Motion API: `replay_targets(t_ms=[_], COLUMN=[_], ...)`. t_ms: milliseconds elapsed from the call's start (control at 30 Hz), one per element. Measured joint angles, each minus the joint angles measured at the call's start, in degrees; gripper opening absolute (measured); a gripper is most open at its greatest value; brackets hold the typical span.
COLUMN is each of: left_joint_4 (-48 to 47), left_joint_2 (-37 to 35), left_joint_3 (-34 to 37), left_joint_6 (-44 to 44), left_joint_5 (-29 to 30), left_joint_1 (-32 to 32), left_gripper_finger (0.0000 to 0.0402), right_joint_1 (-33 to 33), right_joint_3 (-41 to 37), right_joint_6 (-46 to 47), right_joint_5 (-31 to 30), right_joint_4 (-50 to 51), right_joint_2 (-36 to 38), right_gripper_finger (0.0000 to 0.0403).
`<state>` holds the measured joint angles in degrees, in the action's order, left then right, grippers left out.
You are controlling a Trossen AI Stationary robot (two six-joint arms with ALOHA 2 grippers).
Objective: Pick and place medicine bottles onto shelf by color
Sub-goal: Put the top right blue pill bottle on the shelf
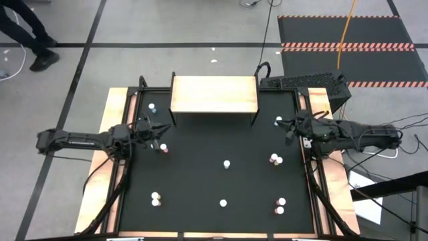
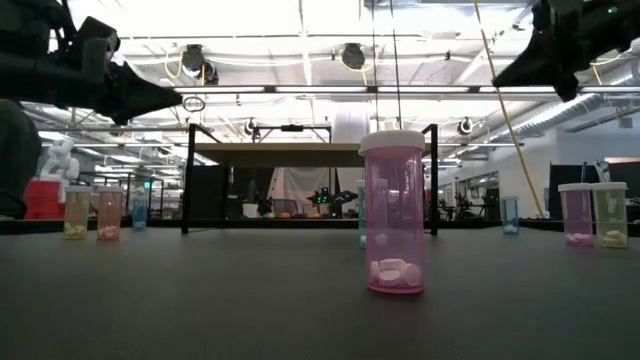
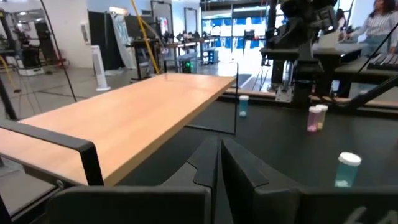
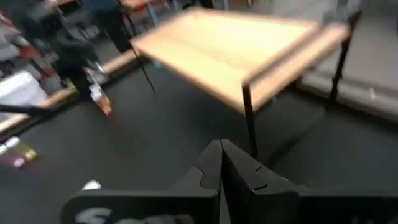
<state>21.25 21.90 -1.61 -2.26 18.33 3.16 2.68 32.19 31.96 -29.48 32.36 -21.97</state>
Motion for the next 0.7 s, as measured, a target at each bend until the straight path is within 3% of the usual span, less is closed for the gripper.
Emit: replay_targets(t_ms=[267,467,700], left_joint_4=[4.1,5.4,6.3], left_joint_2=[5.0,7.7,10.4], left_joint_3=[0.0,0.0,0.0], left_joint_6=[0.0,0.0,0.5], left_joint_5=[0.2,0.2,-0.3], left_joint_1=[3.2,4.4,4.4], left_gripper_finger=[0.0026,0.0031,0.0111], right_joint_1=[-6.6,-15.0,-30.0], right_joint_3=[4.4,8.3,17.7], right_joint_6=[8.1,-7.5,-17.7], right_joint_5=[10.1,21.8,23.4], right_joint_4=[11.8,9.5,13.5], right_joint_2=[-8.5,-17.6,-30.6], right_gripper_finger=[0.0,0.0,0.0002])
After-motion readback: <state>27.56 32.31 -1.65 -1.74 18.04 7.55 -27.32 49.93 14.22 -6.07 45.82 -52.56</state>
